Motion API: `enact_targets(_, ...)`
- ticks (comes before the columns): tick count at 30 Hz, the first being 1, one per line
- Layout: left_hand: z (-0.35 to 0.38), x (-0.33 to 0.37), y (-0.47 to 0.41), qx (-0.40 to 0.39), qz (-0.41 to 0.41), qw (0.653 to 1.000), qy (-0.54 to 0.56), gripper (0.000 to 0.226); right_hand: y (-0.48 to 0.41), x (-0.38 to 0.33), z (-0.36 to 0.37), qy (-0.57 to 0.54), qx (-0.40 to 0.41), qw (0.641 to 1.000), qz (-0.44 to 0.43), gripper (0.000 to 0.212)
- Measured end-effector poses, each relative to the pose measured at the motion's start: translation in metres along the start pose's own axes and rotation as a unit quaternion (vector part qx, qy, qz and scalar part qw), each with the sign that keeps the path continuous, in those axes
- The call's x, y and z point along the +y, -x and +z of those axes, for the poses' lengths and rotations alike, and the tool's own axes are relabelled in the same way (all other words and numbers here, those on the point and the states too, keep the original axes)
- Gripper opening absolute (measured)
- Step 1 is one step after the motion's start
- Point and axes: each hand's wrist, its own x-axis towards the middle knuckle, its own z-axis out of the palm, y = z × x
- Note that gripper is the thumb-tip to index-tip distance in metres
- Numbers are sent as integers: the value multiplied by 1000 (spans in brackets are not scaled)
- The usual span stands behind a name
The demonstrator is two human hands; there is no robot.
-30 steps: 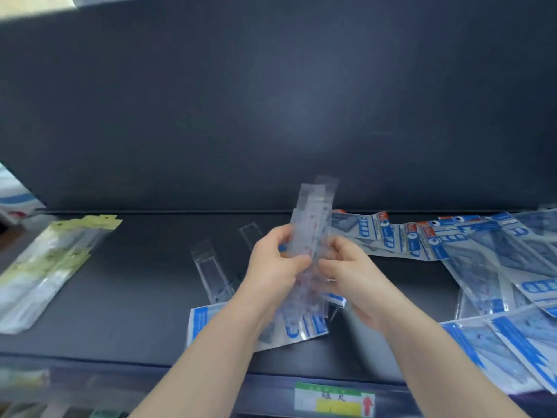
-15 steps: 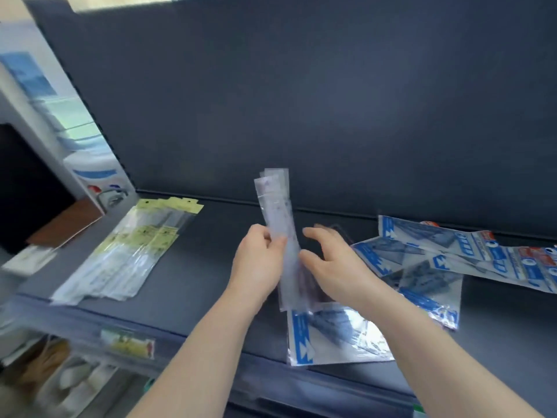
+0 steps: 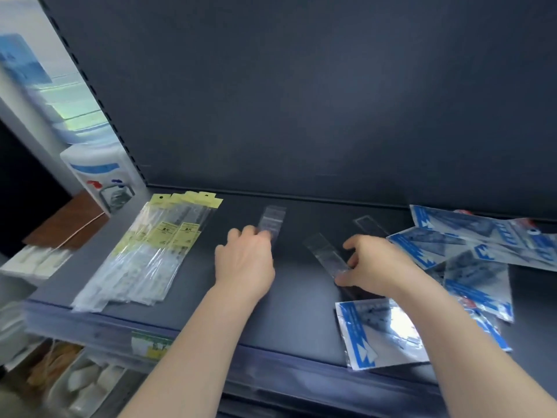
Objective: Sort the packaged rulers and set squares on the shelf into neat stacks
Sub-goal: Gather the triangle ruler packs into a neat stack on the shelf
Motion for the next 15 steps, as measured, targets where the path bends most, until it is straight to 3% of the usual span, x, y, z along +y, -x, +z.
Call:
enact_targets(2, -2, 7, -2, 24, 17, 1000, 6, 40, -1, 4, -3, 0, -18, 1000, -5, 43)
enact_targets(5, -1, 26, -2, 29, 58, 992, 107, 41, 0, 12, -9, -1, -32, 999, -19, 13)
enact_targets(9, -1, 53, -4, 8, 56, 974, 217, 31, 1, 30, -19, -72, 23, 997, -16, 19)
enact_targets(12, 1, 75, 1, -8, 29, 965, 262, 44, 2, 46, -25, -165, 100, 981, -3, 13)
enact_targets(15, 5, 96, 6, -11, 17, 964, 266, 69, 9, 60, -32, -67, 145, 987, -4, 15)
